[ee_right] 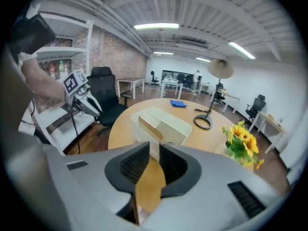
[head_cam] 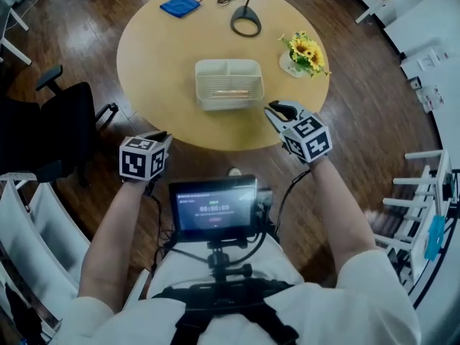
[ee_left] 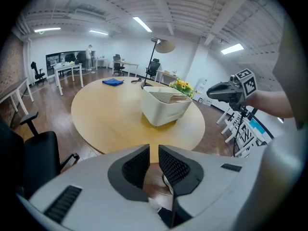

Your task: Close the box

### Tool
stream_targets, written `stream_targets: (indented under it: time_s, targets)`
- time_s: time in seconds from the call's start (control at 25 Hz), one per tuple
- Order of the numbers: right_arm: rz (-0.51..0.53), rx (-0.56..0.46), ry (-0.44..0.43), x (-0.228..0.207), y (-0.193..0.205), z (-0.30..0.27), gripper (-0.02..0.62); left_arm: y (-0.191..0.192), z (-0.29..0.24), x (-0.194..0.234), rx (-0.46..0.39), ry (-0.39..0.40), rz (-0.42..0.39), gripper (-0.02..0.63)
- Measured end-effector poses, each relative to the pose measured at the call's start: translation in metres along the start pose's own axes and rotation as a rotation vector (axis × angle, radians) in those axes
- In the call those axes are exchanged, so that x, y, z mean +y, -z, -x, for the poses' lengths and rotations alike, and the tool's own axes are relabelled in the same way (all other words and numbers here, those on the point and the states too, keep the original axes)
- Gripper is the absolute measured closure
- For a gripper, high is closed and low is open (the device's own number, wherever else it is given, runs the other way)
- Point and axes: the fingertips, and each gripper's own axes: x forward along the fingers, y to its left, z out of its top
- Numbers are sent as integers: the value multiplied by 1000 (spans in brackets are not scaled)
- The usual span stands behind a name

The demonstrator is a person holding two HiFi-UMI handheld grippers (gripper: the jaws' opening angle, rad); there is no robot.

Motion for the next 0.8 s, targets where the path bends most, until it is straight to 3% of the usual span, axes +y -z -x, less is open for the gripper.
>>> stream_targets:
  time_s: [0.16, 0.28, 0.52, 0.8]
  targets:
    - [-232, -51, 38, 26, 34, 13, 522, 1, -8, 6, -22, 1, -3, 541]
    - [-322, -59, 40, 55, 64, 32, 505, 11, 2, -5, -38, -13, 9, 541]
    - [-329, -88, 4, 101, 111, 86, 417, 47, 46, -53, -79, -94, 43, 541]
    - [-355, -134, -6, 124, 166, 160, 412, 109, 95, -139, -79, -159, 73, 541]
